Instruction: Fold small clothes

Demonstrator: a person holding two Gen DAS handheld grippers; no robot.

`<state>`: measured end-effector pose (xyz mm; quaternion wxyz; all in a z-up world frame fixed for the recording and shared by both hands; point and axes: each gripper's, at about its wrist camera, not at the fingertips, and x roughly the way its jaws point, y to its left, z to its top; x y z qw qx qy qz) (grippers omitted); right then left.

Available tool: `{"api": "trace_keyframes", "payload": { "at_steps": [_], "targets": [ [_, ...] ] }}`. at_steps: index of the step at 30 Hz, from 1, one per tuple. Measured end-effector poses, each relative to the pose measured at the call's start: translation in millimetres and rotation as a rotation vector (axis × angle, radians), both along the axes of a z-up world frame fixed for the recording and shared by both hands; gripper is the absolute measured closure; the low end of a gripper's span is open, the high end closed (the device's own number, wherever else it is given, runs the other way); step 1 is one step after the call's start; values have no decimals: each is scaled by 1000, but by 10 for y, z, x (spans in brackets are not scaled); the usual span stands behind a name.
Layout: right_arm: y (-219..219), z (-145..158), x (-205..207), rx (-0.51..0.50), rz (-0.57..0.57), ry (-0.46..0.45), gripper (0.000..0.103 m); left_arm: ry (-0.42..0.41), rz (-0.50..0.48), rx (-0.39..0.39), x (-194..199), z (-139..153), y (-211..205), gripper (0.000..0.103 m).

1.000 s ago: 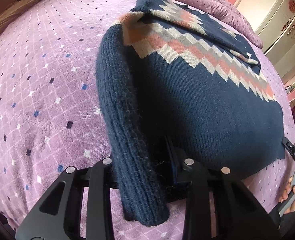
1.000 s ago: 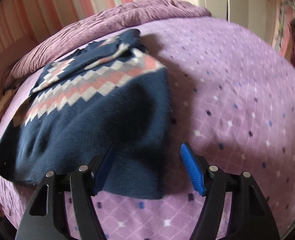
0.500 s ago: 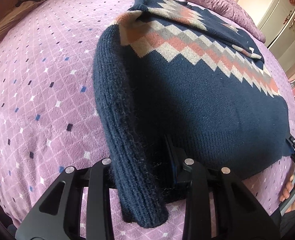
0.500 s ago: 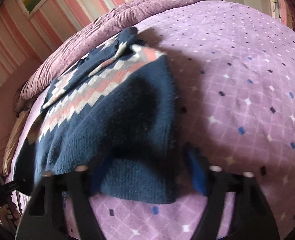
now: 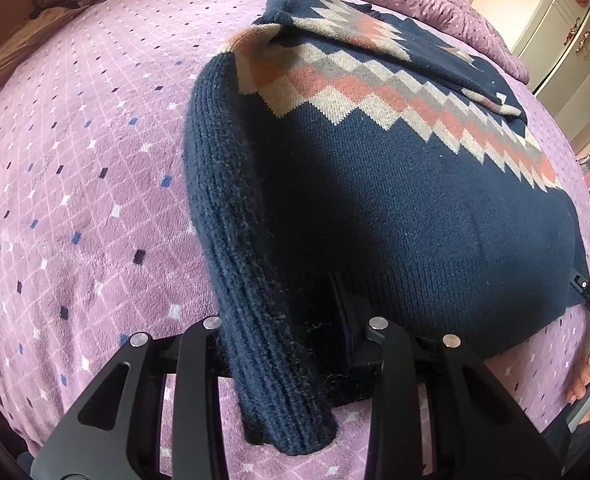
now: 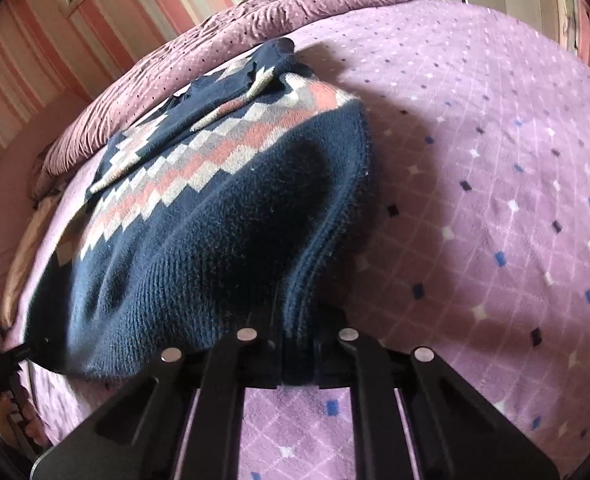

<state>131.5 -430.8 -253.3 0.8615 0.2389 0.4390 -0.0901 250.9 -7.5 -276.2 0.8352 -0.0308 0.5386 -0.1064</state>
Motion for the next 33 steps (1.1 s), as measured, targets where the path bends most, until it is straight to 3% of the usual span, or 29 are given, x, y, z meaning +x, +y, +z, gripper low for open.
{"api": "trace_keyframes", "payload": {
  "at_steps": [3,9,20,24,26,30,33],
  "targets": [
    [46,84,8,-63,38,5,94,-7,-6,4,-8,-2,-6,72],
    [-67,204,-15,-86,101,-5,94,-8,-22,-38,8,3,73,73],
    [-82,413,66,-157,191,-52,94,-50,-53,-64,105,165,209,95],
    [-68,446,113,-174,218,-45,94,-30,-131,-57,119,141,189,96],
    [-67,446,125,-177,225,-39,94,5,-167,-61,107,108,225,91],
    [-58,449,124,-180,224,-40,94,59,-159,-66,37,54,297,80],
    [-70,448,118,-173,216,-46,94,56,-152,-57,-68,60,309,81]
  ]
}}
